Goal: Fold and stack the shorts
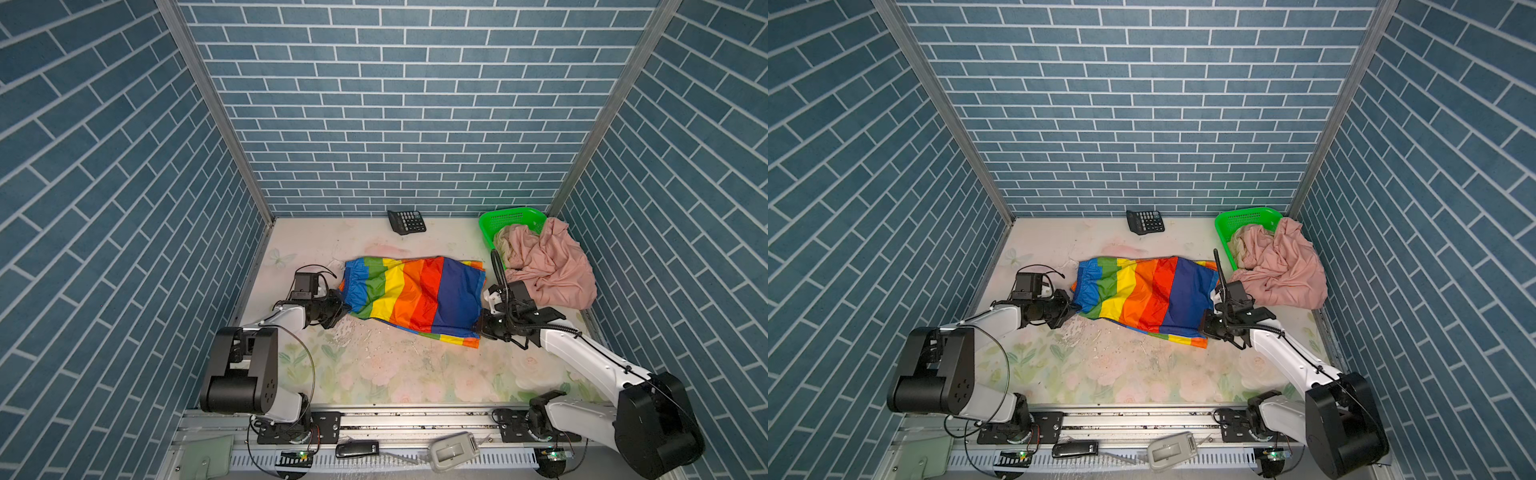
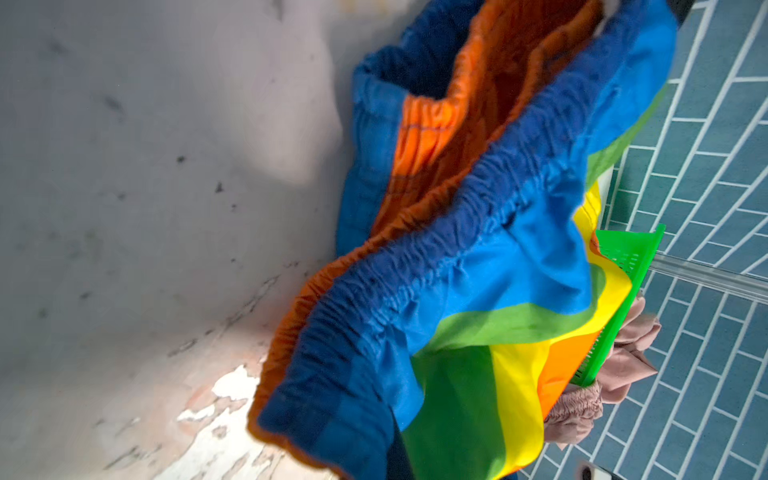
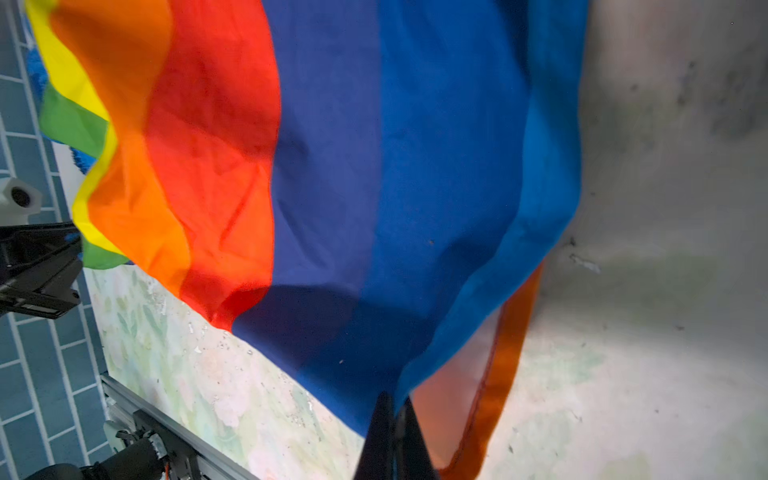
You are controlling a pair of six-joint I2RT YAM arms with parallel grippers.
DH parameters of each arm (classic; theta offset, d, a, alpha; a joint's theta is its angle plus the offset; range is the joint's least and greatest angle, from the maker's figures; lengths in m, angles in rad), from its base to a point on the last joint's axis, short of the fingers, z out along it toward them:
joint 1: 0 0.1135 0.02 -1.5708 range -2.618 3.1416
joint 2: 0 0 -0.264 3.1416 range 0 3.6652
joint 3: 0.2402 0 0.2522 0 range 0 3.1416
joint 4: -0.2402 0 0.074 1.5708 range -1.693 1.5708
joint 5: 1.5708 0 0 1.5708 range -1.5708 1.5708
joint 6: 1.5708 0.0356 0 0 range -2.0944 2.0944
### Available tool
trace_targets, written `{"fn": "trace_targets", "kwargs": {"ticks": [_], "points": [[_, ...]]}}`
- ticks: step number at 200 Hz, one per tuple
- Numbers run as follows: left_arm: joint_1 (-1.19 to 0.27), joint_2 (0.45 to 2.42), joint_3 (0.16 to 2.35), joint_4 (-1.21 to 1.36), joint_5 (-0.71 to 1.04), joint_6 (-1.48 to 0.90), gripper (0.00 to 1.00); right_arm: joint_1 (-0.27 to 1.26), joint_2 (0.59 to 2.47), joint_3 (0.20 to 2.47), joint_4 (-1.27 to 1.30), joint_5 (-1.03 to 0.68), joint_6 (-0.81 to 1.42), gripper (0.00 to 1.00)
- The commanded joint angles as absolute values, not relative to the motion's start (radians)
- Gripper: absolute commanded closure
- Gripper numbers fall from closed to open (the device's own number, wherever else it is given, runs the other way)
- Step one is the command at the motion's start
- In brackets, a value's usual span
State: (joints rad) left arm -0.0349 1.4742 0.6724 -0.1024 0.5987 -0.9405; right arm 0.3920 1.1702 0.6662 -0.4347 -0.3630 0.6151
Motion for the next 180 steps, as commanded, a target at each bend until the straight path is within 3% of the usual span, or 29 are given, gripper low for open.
{"fn": "trace_targets", "kwargs": {"ticks": [1,51,120,147,180], "points": [[-0.025,1.427,0.776,-0.214,0.557,-0.868,1.0,0.382,1.16,0.729,-0.49,-0.348,0.573,1.0],[-0.02,1.494,0.969,-0.283,0.545,-0.814,1.0,0.316,1.26,0.835,-0.485,-0.393,0.521,1.0],[-0.03,1.805,1.38,-0.128,0.587,-0.829,1.0,0.143,1.592,1.388,-0.555,-0.456,0.446,1.0],[-0.031,1.855,1.484,-0.076,0.61,-0.838,1.0,0.131,1.573,1.46,-0.546,-0.447,0.454,1.0],[-0.03,1.852,1.502,-0.048,0.618,-0.788,1.0,0.13,1.483,1.391,-0.556,-0.432,0.421,1.0]]}}
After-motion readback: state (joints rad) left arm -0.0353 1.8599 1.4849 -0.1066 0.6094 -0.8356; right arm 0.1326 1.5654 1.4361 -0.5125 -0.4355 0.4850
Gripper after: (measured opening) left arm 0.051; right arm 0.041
